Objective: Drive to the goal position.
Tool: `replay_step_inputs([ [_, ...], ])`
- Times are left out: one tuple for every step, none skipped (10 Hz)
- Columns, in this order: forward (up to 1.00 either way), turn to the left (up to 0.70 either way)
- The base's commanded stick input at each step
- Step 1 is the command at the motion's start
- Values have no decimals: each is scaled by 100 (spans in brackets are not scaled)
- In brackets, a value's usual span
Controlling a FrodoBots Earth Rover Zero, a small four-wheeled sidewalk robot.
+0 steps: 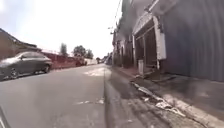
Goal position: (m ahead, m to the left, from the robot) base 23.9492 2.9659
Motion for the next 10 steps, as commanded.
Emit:
replay_step_inputs([
  [70,1],
  [70,1],
  [70,1],
  [70,1],
  [70,1],
  [70,1],
  [70,1],
  [70,1],
  [70,1],
  [70,1],
])
